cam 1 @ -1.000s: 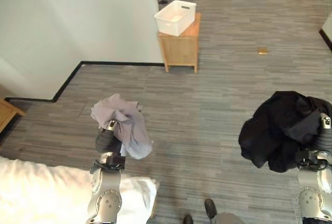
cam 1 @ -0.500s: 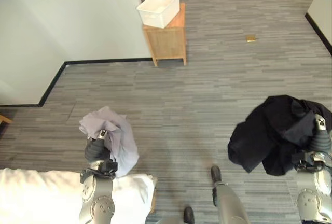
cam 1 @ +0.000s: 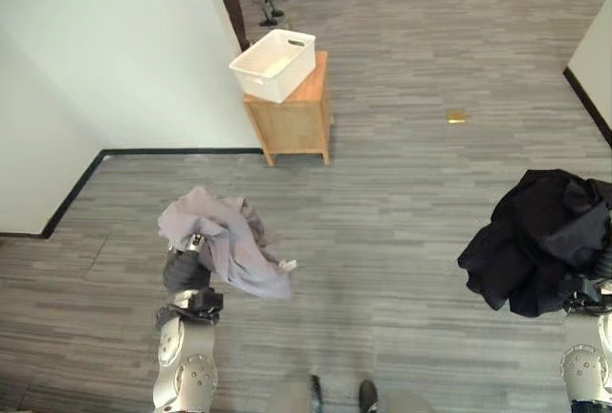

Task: Pick up bed clothes into laundry basket.

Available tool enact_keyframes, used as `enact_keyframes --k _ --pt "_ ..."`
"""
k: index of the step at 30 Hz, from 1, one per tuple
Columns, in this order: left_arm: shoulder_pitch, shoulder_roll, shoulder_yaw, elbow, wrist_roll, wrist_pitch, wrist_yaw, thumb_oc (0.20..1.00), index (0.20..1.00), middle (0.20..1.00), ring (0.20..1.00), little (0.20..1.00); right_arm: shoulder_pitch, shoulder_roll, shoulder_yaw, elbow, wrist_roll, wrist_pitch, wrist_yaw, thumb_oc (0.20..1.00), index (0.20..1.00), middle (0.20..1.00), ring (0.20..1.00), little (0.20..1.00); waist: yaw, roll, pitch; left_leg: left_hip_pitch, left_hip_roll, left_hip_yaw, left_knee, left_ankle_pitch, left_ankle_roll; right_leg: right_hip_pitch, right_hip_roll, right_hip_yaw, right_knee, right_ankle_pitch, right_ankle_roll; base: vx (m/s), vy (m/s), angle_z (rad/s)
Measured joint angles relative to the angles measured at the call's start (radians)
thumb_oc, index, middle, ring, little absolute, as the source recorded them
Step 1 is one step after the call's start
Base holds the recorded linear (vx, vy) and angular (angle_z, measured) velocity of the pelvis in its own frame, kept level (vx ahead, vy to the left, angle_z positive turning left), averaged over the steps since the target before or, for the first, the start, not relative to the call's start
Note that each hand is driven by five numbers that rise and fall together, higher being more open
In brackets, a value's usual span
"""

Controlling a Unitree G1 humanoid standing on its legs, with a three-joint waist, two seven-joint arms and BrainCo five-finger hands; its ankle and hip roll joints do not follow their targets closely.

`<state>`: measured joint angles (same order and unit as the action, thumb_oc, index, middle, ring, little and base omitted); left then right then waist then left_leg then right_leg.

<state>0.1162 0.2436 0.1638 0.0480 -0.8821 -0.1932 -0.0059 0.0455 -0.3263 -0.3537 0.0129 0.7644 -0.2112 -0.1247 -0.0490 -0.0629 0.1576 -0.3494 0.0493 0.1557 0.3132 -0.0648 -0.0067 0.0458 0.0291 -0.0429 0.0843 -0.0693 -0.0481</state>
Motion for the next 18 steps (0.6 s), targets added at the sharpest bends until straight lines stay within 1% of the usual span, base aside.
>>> enact_keyframes --k 1,2,3,4,5,6,7,8,9,10,11,12,13,14,15,16,17,18 --pt "0.017 0.000 -0.021 0.007 0.001 0.002 -0.001 0.200 0.200 0.200 0.200 0.200 0.005 -0.003 0.010 0.003 -0.002 -0.002 -0.002 0.200 0.200 0.200 0.200 0.200 0.001 0.031 -0.012 0.020 -0.039 0.003 -0.165 0.016 0.019 0.022 0.015 0.005 0.020 -0.020 0.100 0.50 0.020 0.00" --pt "0.023 -0.006 -0.024 0.008 0.002 0.002 -0.002 0.200 0.200 0.200 0.200 0.200 -0.001 -0.019 0.020 0.007 -0.004 -0.002 -0.001 0.200 0.200 0.200 0.200 0.200 0.005 0.074 -0.011 0.021 -0.050 -0.041 -0.263 0.024 0.026 0.024 0.045 0.013 0.047 -0.029 0.152 0.56 0.017 -0.05" --pt "0.027 -0.004 -0.024 0.010 0.002 0.001 -0.004 0.200 0.200 0.200 0.200 0.200 0.000 -0.030 0.024 0.009 -0.012 -0.002 -0.001 0.200 0.200 0.200 0.200 0.200 0.004 0.092 -0.016 0.022 -0.075 -0.088 -0.317 0.030 0.035 0.031 0.066 0.034 0.052 -0.041 0.173 0.41 0.022 -0.12" --pt "0.026 -0.003 -0.019 0.011 0.002 0.001 -0.003 0.200 0.200 0.200 0.200 0.200 0.003 -0.031 0.024 0.012 -0.016 0.000 0.000 0.200 0.200 0.200 0.200 0.200 0.014 0.098 -0.018 0.015 -0.103 -0.116 -0.328 0.033 0.038 0.056 0.074 0.044 0.037 -0.055 0.149 0.57 0.038 -0.33" --pt "0.034 -0.001 -0.011 0.011 0.003 0.000 -0.002 0.200 0.200 0.200 0.200 0.200 0.008 -0.031 0.033 0.012 -0.020 0.002 -0.001 0.200 0.200 0.200 0.200 0.200 0.043 0.100 -0.026 0.000 -0.132 -0.105 -0.325 0.034 0.037 0.098 0.075 0.048 -0.009 -0.081 0.111 0.77 0.088 -0.90" --pt "0.040 -0.006 0.039 0.014 0.003 0.000 0.002 0.200 0.200 0.200 0.200 0.200 -0.010 -0.027 0.044 0.009 -0.023 0.007 0.002 0.200 0.200 0.200 0.200 0.200 0.078 0.093 -0.025 -0.014 -0.159 0.014 -0.266 0.033 0.041 0.187 0.073 0.044 -0.099 -0.131 0.037 0.59 0.071 -0.65" --pt "0.041 -0.007 0.043 0.017 0.003 0.000 0.002 0.200 0.200 0.200 0.200 0.200 0.000 -0.021 0.048 0.012 -0.023 0.012 0.002 0.200 0.200 0.200 0.200 0.200 0.068 0.090 -0.026 0.006 -0.182 0.058 -0.229 0.046 0.071 0.227 0.078 0.040 -0.103 -0.137 0.045 0.61 0.121 -0.43" --pt "0.049 -0.010 0.037 0.017 0.004 0.000 0.003 0.200 0.200 0.200 0.200 0.200 0.011 -0.014 0.047 0.011 -0.023 0.020 0.002 0.200 0.200 0.200 0.200 0.200 0.063 0.097 -0.032 0.034 -0.196 0.061 -0.223 0.063 0.125 0.240 0.096 0.042 -0.066 -0.139 0.048 0.43 0.142 0.20" --pt "0.064 -0.008 0.023 0.009 0.005 0.000 0.002 0.200 0.200 0.200 0.200 0.200 0.035 -0.019 0.051 0.003 -0.027 0.026 0.005 0.200 0.200 0.200 0.200 0.200 0.065 0.134 -0.056 0.081 -0.190 0.034 -0.252 0.061 0.198 0.230 0.143 0.039 0.004 -0.142 0.054 0.60 0.219 0.06" --pt "0.071 0.007 0.026 0.007 0.013 0.000 0.002 0.200 0.200 0.200 0.200 0.200 0.046 0.011 0.053 0.013 -0.044 0.034 0.004 0.200 0.200 0.200 0.200 0.200 0.067 0.124 -0.071 0.126 -0.201 -0.015 -0.282 0.125 0.282 0.216 0.139 0.044 0.107 -0.172 0.098 0.68 0.290 0.03" --pt "0.076 0.003 0.030 0.007 0.017 0.002 0.008 0.200 0.200 0.200 0.200 0.200 0.050 0.034 0.058 0.016 -0.053 0.044 0.004 0.200 0.200 0.200 0.200 0.200 0.068 0.101 -0.074 0.158 -0.202 -0.017 -0.281 0.117 0.277 0.193 0.128 0.032 0.214 -0.172 0.114 0.44 0.219 -0.24" --pt "0.080 0.005 0.031 0.005 0.028 0.002 0.011 0.200 0.200 0.200 0.200 0.200 0.049 0.050 0.086 0.008 -0.060 0.047 0.004 0.200 0.200 0.200 0.200 0.200 0.095 0.081 -0.074 0.193 -0.220 0.004 -0.276 0.116 0.278 0.115 0.103 -0.019 0.416 -0.146 0.128 0.54 0.295 -0.42" --pt "0.079 0.006 0.040 0.003 0.033 0.001 0.014 0.200 0.200 0.200 0.200 0.200 0.058 0.058 0.125 -0.036 -0.062 0.045 0.008 0.200 0.200 0.200 0.200 0.200 0.093 0.039 -0.084 0.222 -0.237 0.011 -0.258 0.070 0.266 -0.057 0.003 -0.109 0.802 -0.052 0.077 0.36 0.196 -0.38" --pt "0.077 0.006 0.040 0.010 0.033 0.002 0.018 0.200 0.200 0.200 0.200 0.200 0.053 0.061 0.137 -0.041 -0.069 0.045 0.029 0.200 0.200 0.200 0.200 0.200 0.091 0.032 -0.088 0.251 -0.258 -0.006 -0.253 0.027 0.251 -0.129 -0.058 -0.112 0.917 -0.051 0.055 0.36 0.175 -0.15" --pt "0.073 0.005 0.025 0.008 0.034 0.005 0.027 0.200 0.200 0.200 0.200 0.200 0.043 0.058 0.138 -0.045 -0.075 0.047 0.043 0.200 0.200 0.200 0.200 0.200 0.084 0.046 -0.078 0.288 -0.261 -0.011 -0.251 -0.004 0.253 -0.209 -0.108 -0.081 1.006 -0.053 0.038 0.38 0.073 0.15" --pt "0.067 0.002 0.010 0.007 0.035 0.007 0.027 0.200 0.200 0.200 0.200 0.200 0.039 0.056 0.135 -0.044 -0.082 0.048 0.044 0.200 0.200 0.200 0.200 0.200 0.067 0.086 -0.066 0.329 -0.248 -0.035 -0.260 0.006 0.226 -0.284 -0.134 -0.036 1.033 -0.097 0.053 0.45 0.014 0.43" --pt "0.051 0.001 0.001 0.007 0.040 0.008 0.026 0.200 0.200 0.200 0.200 0.200 0.049 0.048 0.135 -0.041 -0.086 0.050 0.044 0.200 0.200 0.200 0.200 0.200 0.047 0.101 -0.060 0.357 -0.240 -0.073 -0.259 -0.012 0.232 -0.352 -0.145 0.020 1.002 -0.120 0.070 0.60 0.001 0.53" --pt "0.027 -0.001 0.003 0.008 0.041 0.001 0.025 0.200 0.200 0.200 0.200 0.200 0.050 0.037 0.139 -0.038 -0.087 0.052 0.048 0.200 0.200 0.200 0.200 0.200 0.042 0.138 -0.052 0.387 -0.203 -0.098 -0.258 -0.073 0.219 -0.425 -0.150 0.042 0.949 -0.146 0.097 0.31 -0.056 0.30"
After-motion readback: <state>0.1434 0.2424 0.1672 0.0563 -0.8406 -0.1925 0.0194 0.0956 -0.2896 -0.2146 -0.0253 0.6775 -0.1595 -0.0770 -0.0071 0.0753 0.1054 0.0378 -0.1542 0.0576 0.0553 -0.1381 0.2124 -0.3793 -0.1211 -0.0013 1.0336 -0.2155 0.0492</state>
